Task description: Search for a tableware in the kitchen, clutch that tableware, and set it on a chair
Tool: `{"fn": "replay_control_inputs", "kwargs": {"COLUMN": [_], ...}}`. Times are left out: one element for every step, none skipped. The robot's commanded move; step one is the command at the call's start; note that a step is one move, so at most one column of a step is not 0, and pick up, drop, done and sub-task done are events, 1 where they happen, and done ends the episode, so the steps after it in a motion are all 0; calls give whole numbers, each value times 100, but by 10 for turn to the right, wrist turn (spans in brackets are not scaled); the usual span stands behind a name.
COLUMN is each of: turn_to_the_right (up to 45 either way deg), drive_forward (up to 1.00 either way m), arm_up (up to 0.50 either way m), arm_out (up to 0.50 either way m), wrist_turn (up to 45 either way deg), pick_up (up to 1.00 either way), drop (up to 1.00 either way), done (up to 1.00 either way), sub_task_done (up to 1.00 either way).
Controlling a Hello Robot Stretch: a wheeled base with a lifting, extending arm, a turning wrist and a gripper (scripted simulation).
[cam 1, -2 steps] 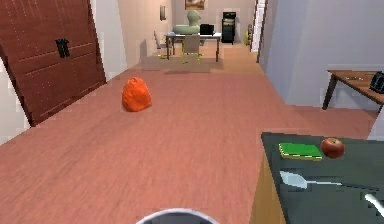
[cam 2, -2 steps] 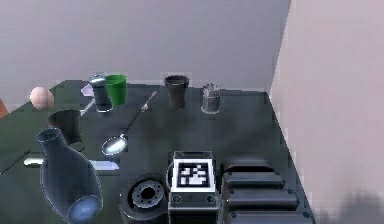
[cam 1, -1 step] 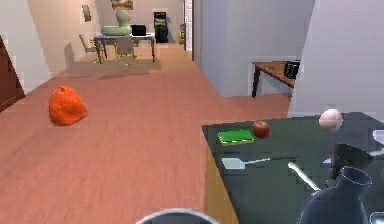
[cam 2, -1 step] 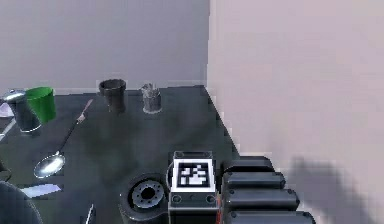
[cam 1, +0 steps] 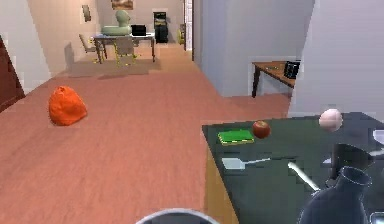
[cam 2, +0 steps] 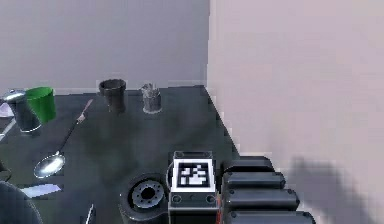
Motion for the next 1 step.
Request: {"fn": "replay_control_inputs", "kwargs": {"turn_to_the_right": [450], "drive_forward": [0], "arm_up": [0], "arm_out": [0], "wrist_turn": [0], "pick_up": [0], "drop": [0], "done": [0], "sub_task_done": [0]}}
